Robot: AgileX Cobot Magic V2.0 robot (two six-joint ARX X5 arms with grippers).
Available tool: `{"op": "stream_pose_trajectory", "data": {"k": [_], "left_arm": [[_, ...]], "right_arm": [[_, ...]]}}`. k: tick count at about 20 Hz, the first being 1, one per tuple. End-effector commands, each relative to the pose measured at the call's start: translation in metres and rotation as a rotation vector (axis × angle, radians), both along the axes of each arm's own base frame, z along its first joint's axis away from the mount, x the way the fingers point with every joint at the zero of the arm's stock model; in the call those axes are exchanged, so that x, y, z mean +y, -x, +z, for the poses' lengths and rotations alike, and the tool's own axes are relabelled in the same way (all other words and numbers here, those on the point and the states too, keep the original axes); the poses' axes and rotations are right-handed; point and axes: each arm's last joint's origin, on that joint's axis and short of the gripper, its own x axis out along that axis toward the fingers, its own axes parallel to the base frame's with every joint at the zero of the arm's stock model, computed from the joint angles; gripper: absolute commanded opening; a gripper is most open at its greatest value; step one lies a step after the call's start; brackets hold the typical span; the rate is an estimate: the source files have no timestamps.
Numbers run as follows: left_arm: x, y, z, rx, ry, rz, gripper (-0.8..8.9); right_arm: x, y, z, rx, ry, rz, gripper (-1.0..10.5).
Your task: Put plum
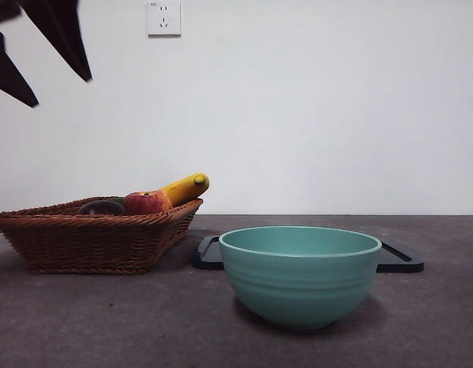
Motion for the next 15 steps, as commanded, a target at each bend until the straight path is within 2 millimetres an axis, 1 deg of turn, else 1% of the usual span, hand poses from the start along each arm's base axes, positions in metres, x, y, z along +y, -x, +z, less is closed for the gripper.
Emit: {"op": "stream_pose_trajectory", "data": {"k": [1,3,8,12,15], "left_arm": [[-0.009,-0.022,-0.004,0.009,-0.038,-0.021,4.09],[-0.017,-0.038,-0.016,0.041,-0.07,-0.028,4.09],[-0.031,-0.071,-0.06,0.112,-0.147,-0.037,4.09],[-0.038,-0.088,-0.088,0.149,-0.166,-0.044,4.1],[-0.04,-0.095,-0.103,0.172,-0.181,-0.058,4.1]], "right_arm": [[0.001,-0.001,0.005,-0.018,-0.004,0.008,4.3],[0.001,-0.001,0.005,-0.018,-0.004,0.008,4.3],[0.001,-0.001,0.005,-0.018,-0.005,0.009,4.3],[0.001,-0.001,0.005,-0.018,-0.005,0.009,4.3],[0.001,-0.002,0.005,-0.023,-0.006,0.009,4.3]]}}
